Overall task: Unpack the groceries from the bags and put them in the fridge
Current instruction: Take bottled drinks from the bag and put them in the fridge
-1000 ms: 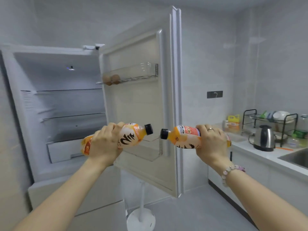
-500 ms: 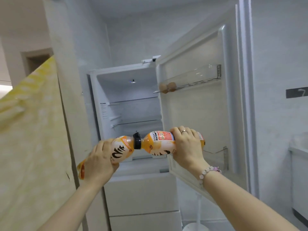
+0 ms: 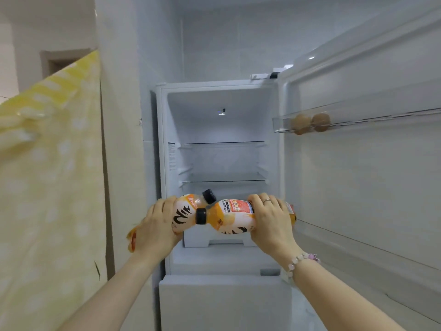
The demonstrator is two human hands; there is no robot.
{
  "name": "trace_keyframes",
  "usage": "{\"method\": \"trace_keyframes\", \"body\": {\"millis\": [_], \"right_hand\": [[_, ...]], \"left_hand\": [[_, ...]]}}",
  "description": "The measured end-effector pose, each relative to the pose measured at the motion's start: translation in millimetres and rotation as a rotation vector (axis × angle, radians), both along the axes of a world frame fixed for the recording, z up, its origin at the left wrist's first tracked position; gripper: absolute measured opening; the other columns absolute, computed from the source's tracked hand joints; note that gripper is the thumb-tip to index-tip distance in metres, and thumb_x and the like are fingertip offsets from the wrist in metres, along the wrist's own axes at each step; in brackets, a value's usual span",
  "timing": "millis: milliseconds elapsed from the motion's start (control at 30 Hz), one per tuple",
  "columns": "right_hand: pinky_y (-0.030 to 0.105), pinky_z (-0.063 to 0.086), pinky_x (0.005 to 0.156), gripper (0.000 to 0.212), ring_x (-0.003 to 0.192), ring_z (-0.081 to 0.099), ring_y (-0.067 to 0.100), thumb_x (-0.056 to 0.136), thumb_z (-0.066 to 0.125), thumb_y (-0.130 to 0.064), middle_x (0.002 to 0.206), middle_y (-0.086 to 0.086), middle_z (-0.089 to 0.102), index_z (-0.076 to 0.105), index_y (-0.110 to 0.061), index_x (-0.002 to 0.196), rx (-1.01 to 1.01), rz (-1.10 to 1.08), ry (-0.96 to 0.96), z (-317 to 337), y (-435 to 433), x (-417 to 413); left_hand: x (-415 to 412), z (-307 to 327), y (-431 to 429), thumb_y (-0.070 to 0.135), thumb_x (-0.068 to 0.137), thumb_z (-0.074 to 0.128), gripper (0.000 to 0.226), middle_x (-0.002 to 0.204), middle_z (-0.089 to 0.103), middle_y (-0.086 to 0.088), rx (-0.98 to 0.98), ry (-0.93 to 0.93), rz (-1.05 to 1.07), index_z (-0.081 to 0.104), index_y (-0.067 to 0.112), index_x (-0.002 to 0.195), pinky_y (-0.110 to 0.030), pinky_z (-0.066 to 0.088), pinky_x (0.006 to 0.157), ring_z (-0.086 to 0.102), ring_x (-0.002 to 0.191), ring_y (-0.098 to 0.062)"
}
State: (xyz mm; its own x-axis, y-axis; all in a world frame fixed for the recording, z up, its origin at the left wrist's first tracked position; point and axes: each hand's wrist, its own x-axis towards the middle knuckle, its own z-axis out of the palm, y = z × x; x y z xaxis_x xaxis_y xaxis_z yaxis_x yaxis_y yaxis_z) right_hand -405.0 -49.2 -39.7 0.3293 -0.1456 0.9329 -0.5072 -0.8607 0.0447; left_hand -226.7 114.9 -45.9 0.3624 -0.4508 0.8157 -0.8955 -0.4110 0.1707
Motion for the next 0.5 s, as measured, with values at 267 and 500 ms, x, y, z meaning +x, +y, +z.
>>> {"method": "trace_keyframes", "body": {"millis": [267,500], "right_hand": [[0.033,0.051,0.065,0.067,0.067,0.062,0.02,0.025,0.087,-0.012,0.076,-0.002,0.062,0.063,-0.017,0.087,0.109,-0.043,0.01,-17,-46,71],[0.034,0.046,0.075,0.056,0.084,0.06,0.024,0.047,0.082,-0.005,0.089,0.002,0.062,0.062,-0.015,0.099,0.25,-0.009,-0.01,-22,-110,123]], "left_hand": [[72,-10,-56,0.008,0.059,0.078,0.073,0.11,0.055,-0.009,0.02,0.081,-0.032,0.049,0.008,0.126,-0.029,0.039,0.064,0.053,0.099,-0.028],[121,-16,-127,0.012,0.062,0.079,0.073,0.112,0.055,-0.008,0.048,0.082,-0.05,0.047,0.009,0.128,-0.027,0.039,0.065,0.053,0.102,-0.026]]}}
